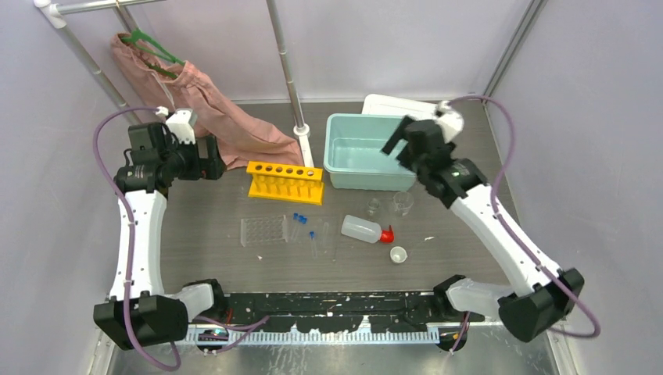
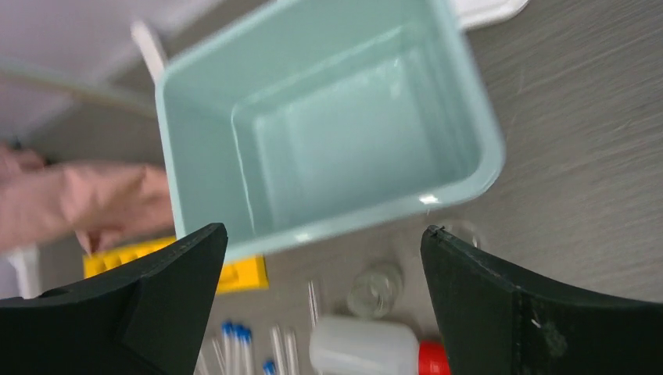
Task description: Organize the chemistry lab equipment
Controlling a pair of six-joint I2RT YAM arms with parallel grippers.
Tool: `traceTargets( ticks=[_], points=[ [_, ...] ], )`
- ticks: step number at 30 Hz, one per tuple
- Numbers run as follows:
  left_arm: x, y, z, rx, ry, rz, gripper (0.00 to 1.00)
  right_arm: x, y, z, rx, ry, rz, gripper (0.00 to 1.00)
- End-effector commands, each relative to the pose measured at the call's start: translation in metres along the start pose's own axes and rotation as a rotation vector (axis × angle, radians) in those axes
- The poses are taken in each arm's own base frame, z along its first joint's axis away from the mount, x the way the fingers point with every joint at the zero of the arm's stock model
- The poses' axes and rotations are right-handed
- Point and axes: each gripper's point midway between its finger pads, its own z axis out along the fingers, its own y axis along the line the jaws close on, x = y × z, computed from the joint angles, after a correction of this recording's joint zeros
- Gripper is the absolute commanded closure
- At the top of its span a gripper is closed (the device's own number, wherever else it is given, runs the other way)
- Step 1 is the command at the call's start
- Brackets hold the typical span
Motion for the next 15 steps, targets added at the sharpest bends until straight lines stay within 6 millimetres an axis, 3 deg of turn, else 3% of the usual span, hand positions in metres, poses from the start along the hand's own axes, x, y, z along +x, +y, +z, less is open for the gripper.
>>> traceTargets(
  ticks=[1,7,11,15],
  points=[
    [0.016,-0.003,-0.011,0.000,0.113,-0.052,0.02,0.050,0.000,-0.033,0.118,0.088,-0.215,0.00],
    [0.028,-0.002,-0.019,-0.017,0.167,-0.041,0.03,0.142,0.056,-0.041,0.021,0.184,-0.388,0.01],
    [0.027,-0.001,-0.027,-0.033,0.154,-0.021,0.03,0.207,0.081,-0.044,-0.002,0.240,-0.522,0.12],
    [0.023,-0.003,-0.034,-0.039,0.125,-0.010,0.04,0.249,0.095,-0.038,-0.013,0.296,-0.563,0.26]
  ],
)
